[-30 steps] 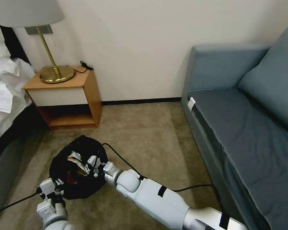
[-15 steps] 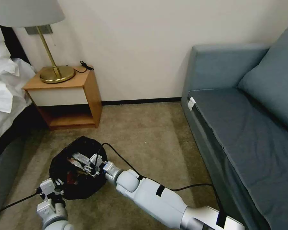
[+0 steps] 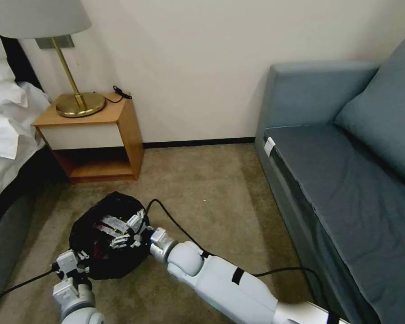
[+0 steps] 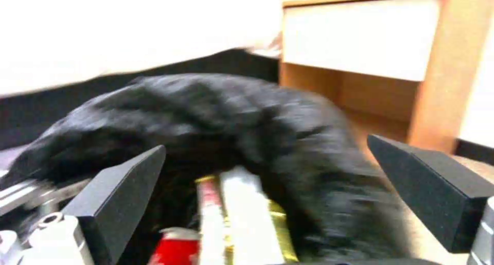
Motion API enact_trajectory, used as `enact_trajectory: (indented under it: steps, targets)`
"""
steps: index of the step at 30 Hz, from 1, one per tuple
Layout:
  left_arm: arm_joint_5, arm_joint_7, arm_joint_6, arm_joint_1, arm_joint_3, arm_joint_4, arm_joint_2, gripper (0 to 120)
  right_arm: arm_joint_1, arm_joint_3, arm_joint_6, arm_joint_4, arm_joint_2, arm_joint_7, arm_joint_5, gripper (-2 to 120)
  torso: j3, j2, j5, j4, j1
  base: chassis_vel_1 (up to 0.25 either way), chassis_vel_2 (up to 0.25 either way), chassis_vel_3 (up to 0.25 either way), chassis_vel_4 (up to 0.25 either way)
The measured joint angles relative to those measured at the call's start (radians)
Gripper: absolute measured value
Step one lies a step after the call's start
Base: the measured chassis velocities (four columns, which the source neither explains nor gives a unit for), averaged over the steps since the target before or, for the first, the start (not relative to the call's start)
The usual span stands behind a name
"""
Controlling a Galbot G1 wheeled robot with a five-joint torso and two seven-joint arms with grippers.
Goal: Pick up the trash bin, then pick up the garbage on the floor and place it into the trash bin.
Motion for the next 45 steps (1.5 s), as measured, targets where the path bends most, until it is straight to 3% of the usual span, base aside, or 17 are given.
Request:
enact_trajectory:
  steps: [3, 12, 16, 17, 21, 23, 25, 34, 45]
  targets:
    - [-0.015, -0.001, 0.008, 0.001, -0.002, -0.007, -0.001, 2, -0.004, 0.045, 0.000, 0.020, -0.014, 0.001, 0.021, 100, 0.000, 0.000, 0.0001, 0.0001, 0.000, 0.000, 0.000, 0.000, 0.000]
    - [-0.193, -0.037, 0.083, 0.004, -0.016, -0.070, -0.002, 2, -0.004, 0.198, -0.018, 0.093, -0.106, 0.000, 0.113, 100, 0.000, 0.000, 0.0002, 0.0001, 0.000, 0.000, 0.000, 0.000, 0.000]
    - [-0.378, -0.095, 0.168, -0.013, -0.029, -0.118, -0.006, 2, -0.032, 0.254, -0.023, 0.115, -0.135, -0.007, 0.131, 100, 0.000, 0.000, 0.0003, 0.0000, 0.000, 0.000, 0.000, 0.000, 0.000]
    - [-0.378, -0.095, 0.168, -0.013, -0.029, -0.118, -0.006, 2, -0.032, 0.254, -0.023, 0.115, -0.135, -0.007, 0.131, 100, 0.000, 0.000, 0.0003, 0.0000, 0.000, 0.000, 0.000, 0.000, 0.000]
    - [-0.659, -0.223, 0.274, -0.060, -0.043, -0.150, 0.016, 2, -0.086, 0.288, -0.031, 0.145, -0.152, -0.013, 0.129, 100, 0.000, 0.000, 0.0000, -0.0003, 0.000, 0.000, 0.000, 0.000, 0.000]
    - [-0.673, -0.233, 0.279, -0.064, -0.044, -0.150, 0.020, 2, -0.090, 0.289, -0.032, 0.148, -0.153, -0.013, 0.128, 100, 0.000, 0.000, 0.0000, -0.0003, 0.000, 0.000, 0.000, 0.000, 0.000]
    - [-0.742, -0.299, 0.308, -0.082, -0.054, -0.143, 0.040, 2, -0.126, 0.294, -0.039, 0.165, -0.152, -0.021, 0.116, 100, 0.000, 0.000, 0.0002, -0.0001, 0.000, 0.000, 0.000, 0.000, 0.000]
    - [-0.774, -0.403, 0.329, -0.111, -0.058, -0.088, 0.064, 3, -0.157, 0.305, -0.042, 0.170, -0.127, -0.022, 0.092, 100, 0.000, 0.000, -0.0001, 0.0001, 0.000, 0.000, 0.000, 0.000, 0.000]
    - [-0.755, -0.423, 0.350, -0.122, -0.059, -0.066, 0.100, 43, -0.202, 0.314, -0.059, 0.198, -0.143, -0.019, 0.066, 100, 0.000, 0.000, 0.0000, 0.0000, 0.000, 0.000, 0.000, 0.000, 0.000]
